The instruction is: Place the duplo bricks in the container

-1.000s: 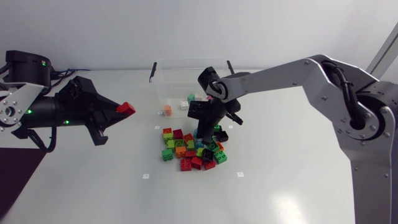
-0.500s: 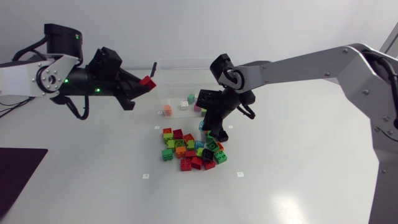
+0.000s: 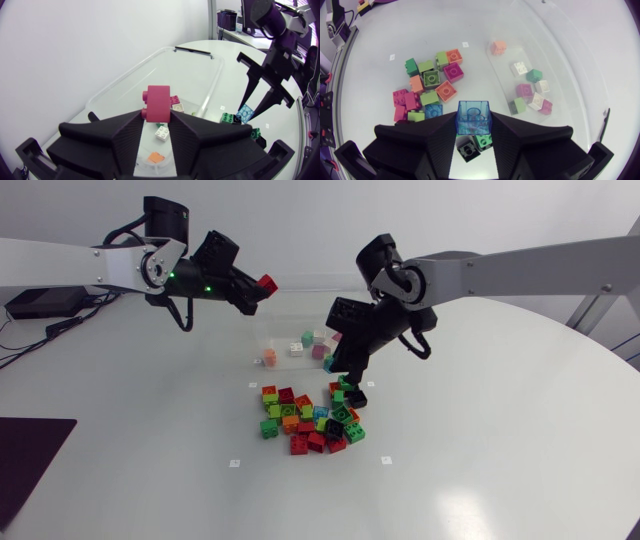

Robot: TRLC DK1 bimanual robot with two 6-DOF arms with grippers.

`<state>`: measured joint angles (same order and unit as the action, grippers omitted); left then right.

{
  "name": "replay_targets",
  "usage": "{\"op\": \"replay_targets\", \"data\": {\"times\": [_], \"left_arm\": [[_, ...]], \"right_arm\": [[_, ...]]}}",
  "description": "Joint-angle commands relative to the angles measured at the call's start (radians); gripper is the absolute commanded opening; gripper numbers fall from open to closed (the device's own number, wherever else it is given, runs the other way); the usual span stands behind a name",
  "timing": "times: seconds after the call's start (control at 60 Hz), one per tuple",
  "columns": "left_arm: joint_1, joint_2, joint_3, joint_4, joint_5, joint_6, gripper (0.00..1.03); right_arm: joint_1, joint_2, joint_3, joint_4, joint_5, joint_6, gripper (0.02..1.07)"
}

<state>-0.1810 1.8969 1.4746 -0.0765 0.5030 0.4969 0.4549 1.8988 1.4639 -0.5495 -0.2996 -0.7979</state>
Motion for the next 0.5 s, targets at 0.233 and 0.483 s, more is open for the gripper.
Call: {"op": "replay_targets", "data": {"times": [0.233, 0.483], "left_arm": [[-0.008, 0.036, 0.082, -0.014, -0.07, -0.026, 0.98], [0.035, -0.174, -0.12, -0.065, -0.06, 0.081, 0.98]], "right_arm": [[-0.041, -0.081, 0.018, 0.003, -0.035, 0.058, 0.42], [-0.067, -0.078, 0.104, 0.033, -0.052, 0.132, 0.42]]}}
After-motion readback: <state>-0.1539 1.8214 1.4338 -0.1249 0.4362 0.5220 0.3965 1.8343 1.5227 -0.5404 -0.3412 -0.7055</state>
